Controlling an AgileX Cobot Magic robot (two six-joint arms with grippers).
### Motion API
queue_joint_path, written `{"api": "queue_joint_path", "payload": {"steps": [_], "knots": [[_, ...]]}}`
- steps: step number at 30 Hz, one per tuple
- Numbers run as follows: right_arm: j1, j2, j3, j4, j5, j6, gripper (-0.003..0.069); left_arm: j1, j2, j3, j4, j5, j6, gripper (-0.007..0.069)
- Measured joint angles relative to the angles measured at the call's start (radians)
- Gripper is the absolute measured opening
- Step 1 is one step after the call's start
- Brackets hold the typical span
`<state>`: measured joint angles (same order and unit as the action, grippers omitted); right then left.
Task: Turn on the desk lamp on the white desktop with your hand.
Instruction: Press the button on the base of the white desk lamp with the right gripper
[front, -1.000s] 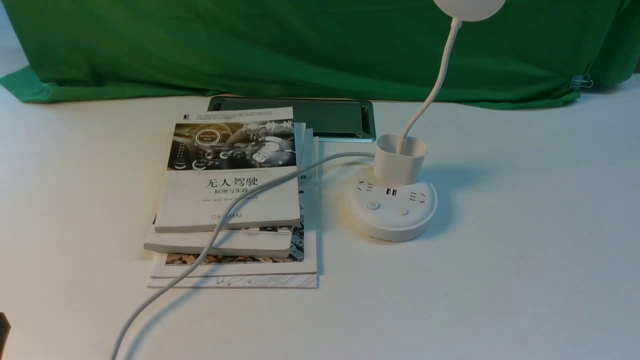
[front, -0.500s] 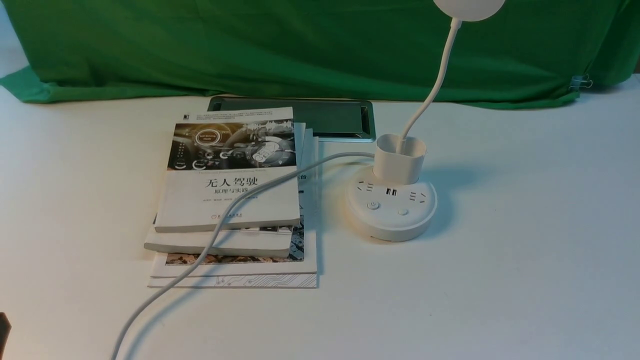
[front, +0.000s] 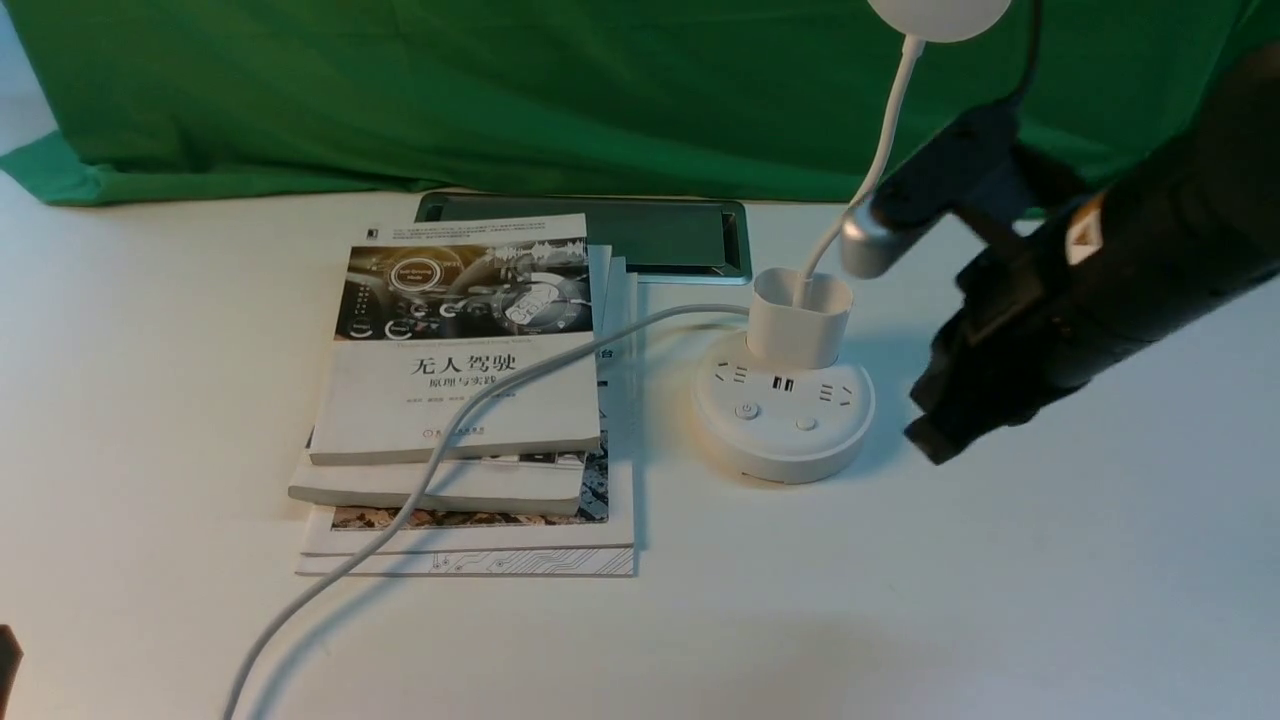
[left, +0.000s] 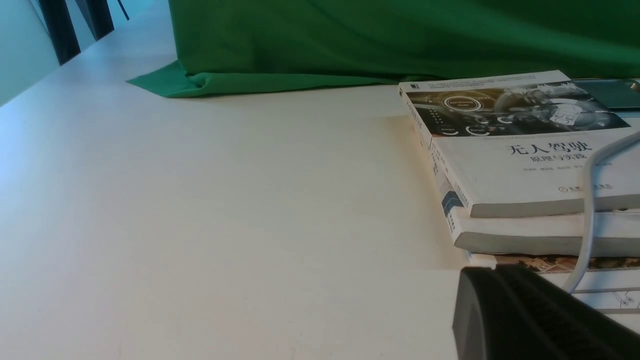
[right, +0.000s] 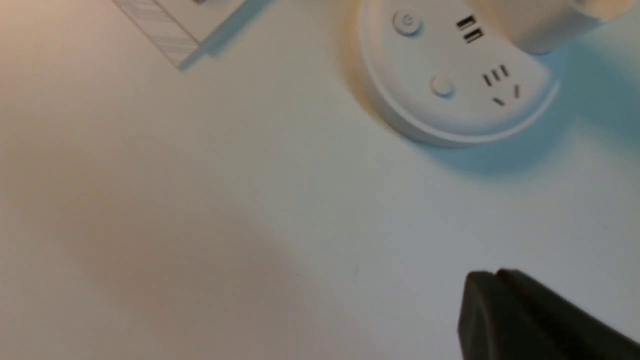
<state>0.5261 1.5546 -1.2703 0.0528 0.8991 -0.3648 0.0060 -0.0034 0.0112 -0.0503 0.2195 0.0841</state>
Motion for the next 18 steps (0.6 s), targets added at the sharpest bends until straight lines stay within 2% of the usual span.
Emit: {"api": "queue_joint_path", "payload": {"steps": [8, 18], "knots": [[0.001, 0.251, -0.056, 0.002, -0.106, 0.005, 0.0028, 0.0, 0.0, 0.0, 0.0, 0.0, 0.0, 0.0021], [-0.029, 0.37, -0.115, -0.001, -0.265, 0.049, 0.0028, 0.0, 0.0, 0.0, 0.0, 0.0, 0.0, 0.0021]]}}
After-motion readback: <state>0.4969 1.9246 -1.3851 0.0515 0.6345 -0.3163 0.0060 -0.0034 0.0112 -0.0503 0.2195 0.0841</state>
